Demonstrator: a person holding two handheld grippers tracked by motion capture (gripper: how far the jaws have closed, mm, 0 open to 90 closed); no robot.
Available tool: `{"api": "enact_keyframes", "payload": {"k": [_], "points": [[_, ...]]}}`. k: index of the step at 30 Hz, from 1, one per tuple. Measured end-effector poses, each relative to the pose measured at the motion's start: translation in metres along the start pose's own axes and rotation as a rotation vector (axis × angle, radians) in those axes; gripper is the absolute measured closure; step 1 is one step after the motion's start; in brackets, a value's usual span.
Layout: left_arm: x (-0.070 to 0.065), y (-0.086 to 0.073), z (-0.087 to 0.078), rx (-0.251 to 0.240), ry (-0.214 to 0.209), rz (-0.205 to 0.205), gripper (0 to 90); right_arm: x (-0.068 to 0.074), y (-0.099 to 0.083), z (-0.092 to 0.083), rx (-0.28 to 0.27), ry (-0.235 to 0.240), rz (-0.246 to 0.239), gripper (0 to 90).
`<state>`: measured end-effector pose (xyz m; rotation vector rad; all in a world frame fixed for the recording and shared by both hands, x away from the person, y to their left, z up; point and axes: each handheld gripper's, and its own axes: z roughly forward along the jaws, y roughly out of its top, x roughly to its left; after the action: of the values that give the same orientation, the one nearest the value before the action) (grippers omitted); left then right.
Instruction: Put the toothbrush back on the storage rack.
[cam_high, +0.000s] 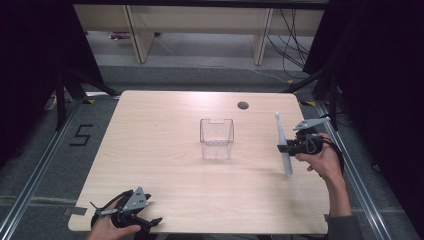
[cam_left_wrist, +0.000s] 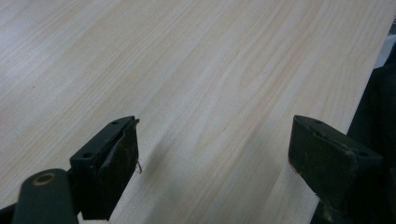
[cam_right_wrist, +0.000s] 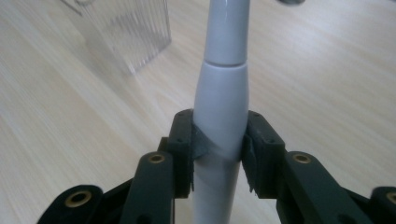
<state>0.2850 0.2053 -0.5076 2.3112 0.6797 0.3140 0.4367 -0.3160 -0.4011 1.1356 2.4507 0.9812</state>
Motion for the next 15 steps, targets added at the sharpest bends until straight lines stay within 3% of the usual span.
{"api": "enact_keyframes", "payload": {"k": [1,2,5,6,11,12,15], "points": [[0.0,0.0,0.0,0.0,0.0,0.0,15.6,0.0,0.0,0.0,0.0,0.0,0.0,67.3],[0.0001,-0.0002,0.0006,0.001,-0.005,0.004,15.7,0.0005,-0.0003,-0.001,-0.044,0.012,0.046,67.3],[0.0004,0.0006,-0.0003,0.004,0.004,0.008,15.7,-0.0021,0.0001,-0.0009,-0.088,-0.011,0.01,67.3],[0.0004,0.0003,-0.0005,0.0,0.006,0.004,15.7,-0.0019,0.001,-0.0017,-0.109,-0.004,0.032,67.3],[0.0013,0.0003,-0.0001,-0.006,0.009,-0.001,15.7,-0.0039,0.0012,0.0032,-0.166,-0.023,0.023,67.3],[0.0012,0.0002,-0.0003,-0.007,0.007,-0.001,15.7,-0.0017,0.0012,0.0038,-0.155,-0.01,0.05,67.3],[0.0014,0.0001,-0.0001,-0.004,0.009,0.0,15.7,-0.0006,0.0023,0.0069,-0.177,-0.01,0.04,67.3]]}}
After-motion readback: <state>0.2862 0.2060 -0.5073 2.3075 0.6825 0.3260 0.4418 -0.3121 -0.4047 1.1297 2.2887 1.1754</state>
